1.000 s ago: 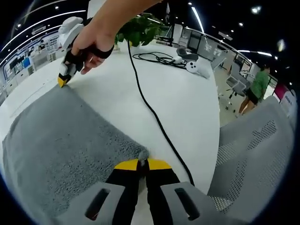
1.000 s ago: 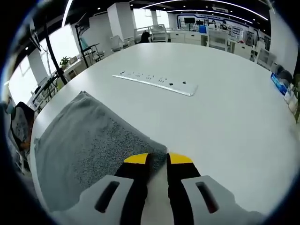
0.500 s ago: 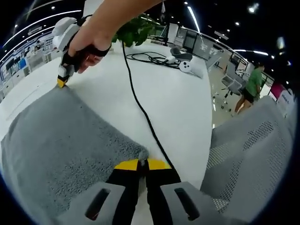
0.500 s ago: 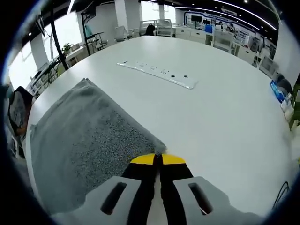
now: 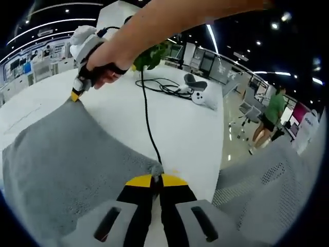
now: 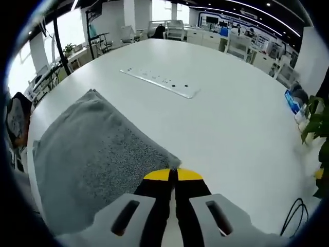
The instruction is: Fold the towel on the table until its edges align and the towel forms a compact rectangular stack.
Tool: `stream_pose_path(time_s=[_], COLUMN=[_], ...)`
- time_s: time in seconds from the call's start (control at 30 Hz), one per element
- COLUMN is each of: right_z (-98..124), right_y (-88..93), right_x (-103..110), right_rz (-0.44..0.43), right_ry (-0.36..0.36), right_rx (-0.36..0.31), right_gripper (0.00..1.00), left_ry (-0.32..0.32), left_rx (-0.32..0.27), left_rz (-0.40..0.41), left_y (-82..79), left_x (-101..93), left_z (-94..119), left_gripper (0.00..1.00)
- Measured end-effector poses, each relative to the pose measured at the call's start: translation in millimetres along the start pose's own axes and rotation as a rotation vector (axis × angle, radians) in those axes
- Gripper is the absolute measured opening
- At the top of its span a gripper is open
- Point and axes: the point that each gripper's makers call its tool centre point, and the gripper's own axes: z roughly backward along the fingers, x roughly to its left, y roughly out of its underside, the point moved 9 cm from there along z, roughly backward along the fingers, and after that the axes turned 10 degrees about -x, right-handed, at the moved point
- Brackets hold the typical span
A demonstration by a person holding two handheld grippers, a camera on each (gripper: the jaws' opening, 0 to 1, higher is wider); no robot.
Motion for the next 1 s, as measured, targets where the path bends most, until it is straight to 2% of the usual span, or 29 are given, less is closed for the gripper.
stream_pose_path(time_s=[0.1, 0.23, 0.33, 0.43, 0.73, 1.0], right_z=[5, 20, 23, 32, 55, 65], right_y=[-10.3, -24.4, -30.6, -38.0, -61.8, -88.6], right_x=[-4, -1, -4, -7, -12, -4], right_rz=[0.001, 0.038, 0.088, 0.09, 0.054, -0.01], right_ry=[-0.001, 0.009, 0.019, 0.03, 0.065, 0.08], right_rx=[-0.001, -0.001, 0.009, 0.004, -0.027, -0.07], right_gripper=[0.0, 0.0, 0.0, 0.0, 0.0, 0.0], left_ry=[-0.009, -0.026, -0.031, -0.036, -0.054, -0.105], left_rx=[-0.028, -0.075, -0.115, -0.163, -0.277, -0.349], left_rz=[0.016, 0.028, 0.041, 0.059, 0.054, 0.063], left_y=[-9.0, -22.1, -34.3, -46.6, -78.7, -87.5], left_x=[1.0, 1.7, 0.1, -2.7, -5.3, 9.7], left_z=[6, 13, 16, 17, 25, 49], left_gripper=[0.03, 0.03, 0.03, 0.03, 0.03, 0.03])
